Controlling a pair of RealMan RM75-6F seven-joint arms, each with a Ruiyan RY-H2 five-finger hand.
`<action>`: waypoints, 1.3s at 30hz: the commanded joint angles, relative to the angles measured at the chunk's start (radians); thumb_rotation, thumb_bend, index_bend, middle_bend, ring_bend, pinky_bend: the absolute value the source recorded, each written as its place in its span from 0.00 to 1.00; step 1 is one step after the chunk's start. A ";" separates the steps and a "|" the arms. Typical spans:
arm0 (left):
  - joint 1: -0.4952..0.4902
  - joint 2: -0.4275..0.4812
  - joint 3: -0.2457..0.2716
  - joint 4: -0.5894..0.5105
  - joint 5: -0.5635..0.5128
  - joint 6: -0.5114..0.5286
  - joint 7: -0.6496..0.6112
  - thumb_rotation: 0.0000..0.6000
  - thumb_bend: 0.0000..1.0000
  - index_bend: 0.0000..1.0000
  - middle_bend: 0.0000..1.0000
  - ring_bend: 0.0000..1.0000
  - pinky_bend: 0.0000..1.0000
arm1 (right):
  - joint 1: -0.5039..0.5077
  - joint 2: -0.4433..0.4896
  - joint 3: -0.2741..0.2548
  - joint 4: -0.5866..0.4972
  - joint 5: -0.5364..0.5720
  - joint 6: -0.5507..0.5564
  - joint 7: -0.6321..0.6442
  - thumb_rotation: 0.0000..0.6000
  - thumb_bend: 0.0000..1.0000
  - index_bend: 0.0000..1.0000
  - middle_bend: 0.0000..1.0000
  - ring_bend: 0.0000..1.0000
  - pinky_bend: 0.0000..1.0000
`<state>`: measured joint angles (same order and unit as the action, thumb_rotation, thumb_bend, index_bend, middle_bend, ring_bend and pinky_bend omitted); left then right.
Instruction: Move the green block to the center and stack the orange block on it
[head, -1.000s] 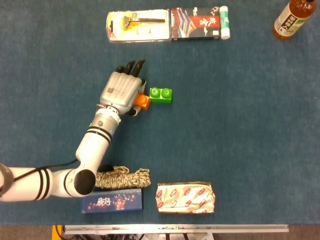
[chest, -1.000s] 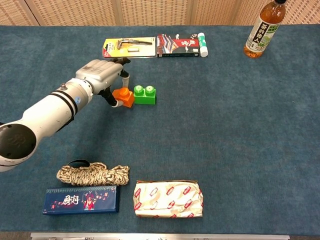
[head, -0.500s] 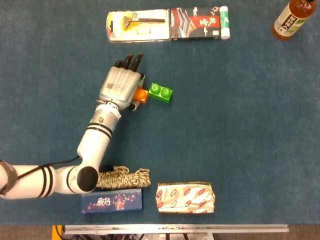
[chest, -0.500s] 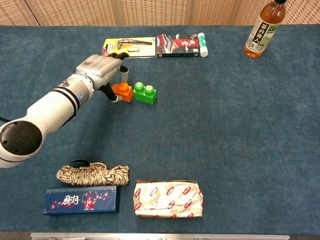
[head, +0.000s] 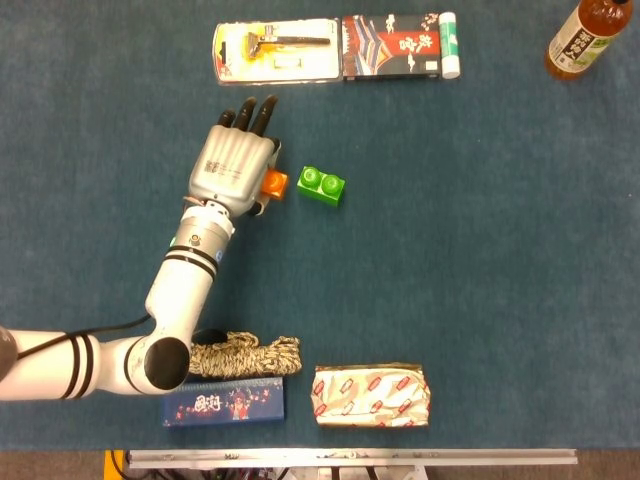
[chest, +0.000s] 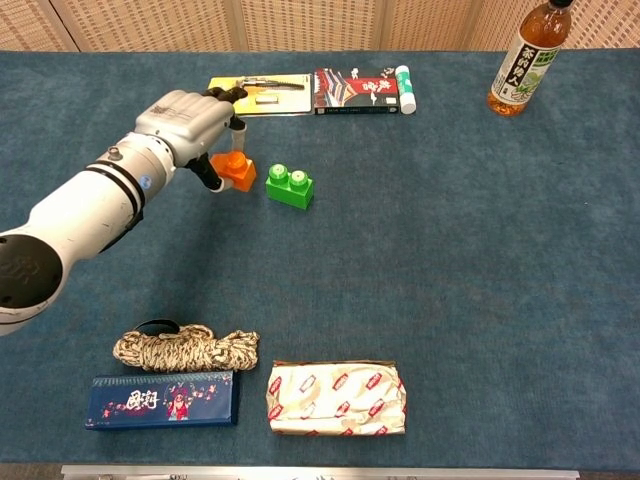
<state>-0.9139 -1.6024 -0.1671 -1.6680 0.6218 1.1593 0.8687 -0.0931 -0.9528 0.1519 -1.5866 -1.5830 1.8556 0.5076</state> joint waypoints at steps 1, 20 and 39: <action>-0.013 0.015 -0.018 -0.026 -0.020 -0.001 0.011 1.00 0.26 0.54 0.01 0.00 0.16 | 0.000 0.000 0.000 0.001 0.001 -0.001 0.001 1.00 0.28 0.31 0.20 0.00 0.02; -0.107 0.078 -0.085 -0.063 -0.178 -0.184 -0.084 1.00 0.26 0.55 0.01 0.00 0.16 | 0.004 0.002 -0.001 0.001 0.000 -0.013 0.001 1.00 0.28 0.31 0.20 0.00 0.02; -0.148 0.005 -0.025 0.098 -0.031 -0.222 -0.173 1.00 0.26 0.55 0.01 0.00 0.16 | 0.009 0.005 -0.004 0.002 0.001 -0.026 0.009 1.00 0.28 0.31 0.20 0.00 0.02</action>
<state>-1.0581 -1.5924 -0.1944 -1.5760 0.5957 0.9340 0.6931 -0.0845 -0.9474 0.1482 -1.5849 -1.5824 1.8298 0.5165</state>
